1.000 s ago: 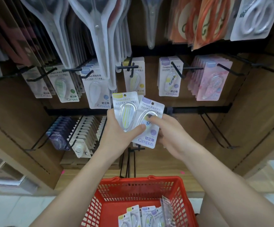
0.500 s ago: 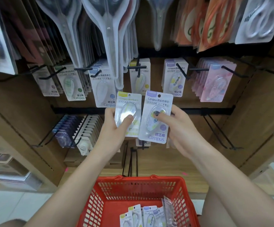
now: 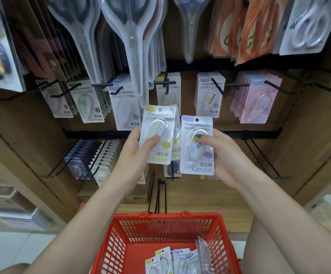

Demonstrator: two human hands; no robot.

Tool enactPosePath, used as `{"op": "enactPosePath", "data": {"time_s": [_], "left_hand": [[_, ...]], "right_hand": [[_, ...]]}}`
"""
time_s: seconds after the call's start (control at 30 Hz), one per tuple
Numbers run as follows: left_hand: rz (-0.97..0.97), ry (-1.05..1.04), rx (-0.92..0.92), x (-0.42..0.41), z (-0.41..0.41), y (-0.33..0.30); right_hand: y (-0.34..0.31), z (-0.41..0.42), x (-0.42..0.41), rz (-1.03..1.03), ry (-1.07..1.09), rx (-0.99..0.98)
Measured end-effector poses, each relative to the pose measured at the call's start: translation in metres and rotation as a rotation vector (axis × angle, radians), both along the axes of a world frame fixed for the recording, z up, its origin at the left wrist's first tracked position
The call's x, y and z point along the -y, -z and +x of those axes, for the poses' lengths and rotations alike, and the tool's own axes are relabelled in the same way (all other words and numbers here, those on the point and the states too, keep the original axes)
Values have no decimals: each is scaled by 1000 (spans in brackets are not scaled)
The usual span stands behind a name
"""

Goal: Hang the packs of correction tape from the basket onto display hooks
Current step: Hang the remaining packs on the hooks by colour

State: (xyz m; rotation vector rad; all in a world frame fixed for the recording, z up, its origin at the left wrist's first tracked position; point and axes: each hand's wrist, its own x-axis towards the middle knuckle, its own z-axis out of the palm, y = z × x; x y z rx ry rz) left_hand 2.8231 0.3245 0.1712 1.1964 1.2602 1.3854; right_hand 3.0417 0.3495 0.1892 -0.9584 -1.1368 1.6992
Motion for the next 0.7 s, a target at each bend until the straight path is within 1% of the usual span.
{"op": "enactPosePath", "data": {"time_s": [0.13, 0.23, 0.4, 0.47, 0.53, 0.6, 0.7], "left_hand": [[-12, 54, -25, -1, 0, 2], [-7, 96, -57, -1, 1, 3], [16, 152, 20, -1, -2, 5], [12, 161, 35, 1, -3, 7], [11, 132, 59, 3, -5, 8], [12, 77, 102, 6, -10, 9], [26, -45, 107, 7, -23, 9]], "right_hand": [[6, -1, -3, 52, -67, 35], [8, -5, -3, 113, -102, 109], [12, -8, -3, 144, -83, 152], [14, -11, -2, 130, -70, 107], [16, -14, 0, 114, -29, 46], [15, -15, 0, 144, 31, 31], [9, -15, 1, 310, 94, 158]]}}
